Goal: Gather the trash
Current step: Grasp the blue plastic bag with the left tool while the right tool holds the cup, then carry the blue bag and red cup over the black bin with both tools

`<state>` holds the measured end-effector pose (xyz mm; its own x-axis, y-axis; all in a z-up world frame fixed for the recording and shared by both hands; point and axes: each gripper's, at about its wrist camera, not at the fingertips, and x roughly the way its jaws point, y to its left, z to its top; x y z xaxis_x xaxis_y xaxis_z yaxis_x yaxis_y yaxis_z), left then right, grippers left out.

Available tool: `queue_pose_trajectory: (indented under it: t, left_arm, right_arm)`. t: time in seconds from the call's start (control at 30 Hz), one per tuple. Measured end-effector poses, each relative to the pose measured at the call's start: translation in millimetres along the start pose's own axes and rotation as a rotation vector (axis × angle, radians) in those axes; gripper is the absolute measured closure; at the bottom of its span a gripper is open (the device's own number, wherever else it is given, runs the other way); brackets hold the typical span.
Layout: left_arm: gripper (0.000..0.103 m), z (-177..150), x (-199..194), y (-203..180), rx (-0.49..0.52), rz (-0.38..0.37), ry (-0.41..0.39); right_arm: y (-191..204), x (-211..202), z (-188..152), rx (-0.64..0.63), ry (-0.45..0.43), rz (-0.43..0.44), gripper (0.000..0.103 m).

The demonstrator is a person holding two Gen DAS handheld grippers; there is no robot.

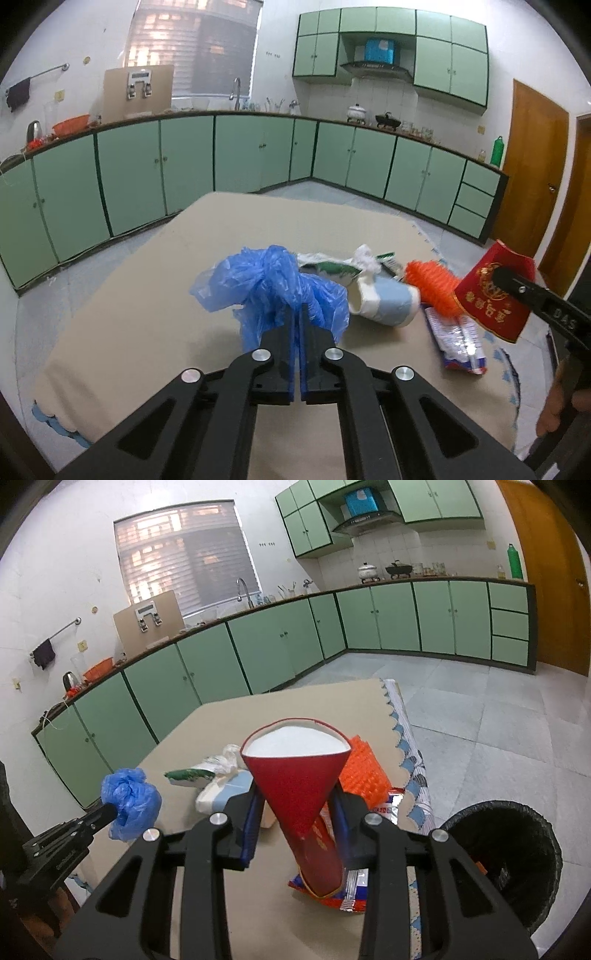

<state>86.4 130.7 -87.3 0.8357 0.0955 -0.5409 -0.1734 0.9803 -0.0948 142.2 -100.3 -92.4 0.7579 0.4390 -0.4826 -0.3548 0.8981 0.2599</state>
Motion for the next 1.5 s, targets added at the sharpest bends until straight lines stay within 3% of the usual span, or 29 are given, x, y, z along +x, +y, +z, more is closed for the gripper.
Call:
queue_pose_trajectory:
  t: [0.6, 0.8, 1.1, 1.5]
  left_arm:
    - [0.102, 24, -19, -74, 0.106, -0.177, -0.093]
    - [0.102, 25, -11, -103, 0.139, -0.249, -0.088]
    - [0.102, 30, -3, -126, 0.160, -0.296, -0.088]
    - [0.102, 18, 9, -199, 0.248, -0.435, -0.069]
  right_arm:
    - [-29, -55, 5, 0.031, -0.073, -0.047, 0.081]
    - [-49, -71, 4, 0.054, -0.098, -0.068, 0.083]
    - [-65, -75, 6, 0.074, -0.119, -0.070, 0.086]
    - [-121, -101, -9, 0.125, -0.128, -0.241, 0.086]
